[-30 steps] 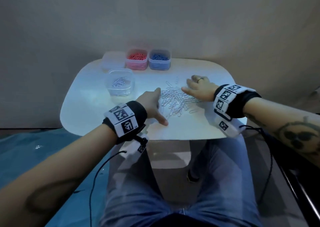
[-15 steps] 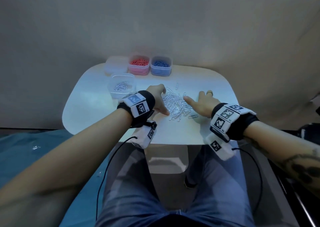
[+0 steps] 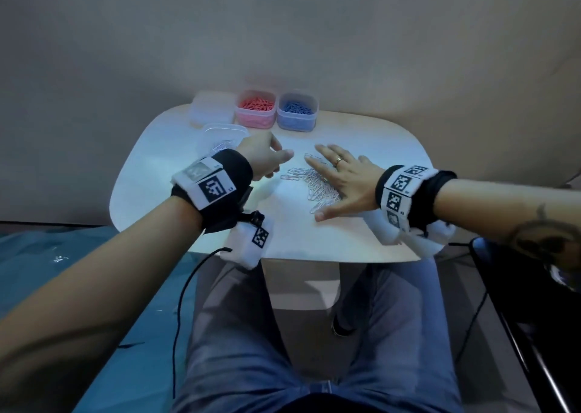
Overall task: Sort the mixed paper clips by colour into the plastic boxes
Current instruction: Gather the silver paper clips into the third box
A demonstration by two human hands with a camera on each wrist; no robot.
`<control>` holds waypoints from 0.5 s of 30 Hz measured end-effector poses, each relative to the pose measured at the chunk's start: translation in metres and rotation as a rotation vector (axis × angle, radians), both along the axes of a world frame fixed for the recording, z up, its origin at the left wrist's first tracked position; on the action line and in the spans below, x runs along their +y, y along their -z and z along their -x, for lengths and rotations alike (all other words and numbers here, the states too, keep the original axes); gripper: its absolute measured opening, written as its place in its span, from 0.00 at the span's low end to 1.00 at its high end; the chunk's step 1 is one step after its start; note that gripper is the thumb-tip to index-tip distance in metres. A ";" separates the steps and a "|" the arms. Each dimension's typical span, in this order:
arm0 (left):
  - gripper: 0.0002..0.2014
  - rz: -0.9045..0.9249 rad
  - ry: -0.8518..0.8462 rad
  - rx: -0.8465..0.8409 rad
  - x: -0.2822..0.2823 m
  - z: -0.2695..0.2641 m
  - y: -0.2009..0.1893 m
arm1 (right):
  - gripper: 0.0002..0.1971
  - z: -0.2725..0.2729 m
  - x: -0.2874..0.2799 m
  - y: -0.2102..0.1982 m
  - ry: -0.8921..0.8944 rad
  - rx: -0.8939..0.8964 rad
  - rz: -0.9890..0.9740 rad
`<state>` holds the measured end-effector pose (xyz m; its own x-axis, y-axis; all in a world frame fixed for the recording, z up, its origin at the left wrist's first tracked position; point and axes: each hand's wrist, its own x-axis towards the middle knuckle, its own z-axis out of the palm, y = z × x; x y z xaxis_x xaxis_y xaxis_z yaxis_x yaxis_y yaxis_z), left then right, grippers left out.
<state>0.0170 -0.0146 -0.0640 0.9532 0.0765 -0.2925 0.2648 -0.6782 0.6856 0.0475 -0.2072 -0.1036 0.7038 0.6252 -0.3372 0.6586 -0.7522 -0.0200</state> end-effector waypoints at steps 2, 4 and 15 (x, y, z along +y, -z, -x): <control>0.15 0.005 0.015 0.027 0.001 0.007 -0.002 | 0.56 -0.008 0.000 0.001 -0.081 -0.101 0.058; 0.15 0.005 0.030 0.047 0.000 0.010 -0.002 | 0.56 -0.011 0.004 0.006 -0.155 -0.199 0.043; 0.11 -0.132 0.005 -0.118 0.012 0.012 -0.025 | 0.27 -0.011 0.018 0.018 -0.174 -0.222 -0.184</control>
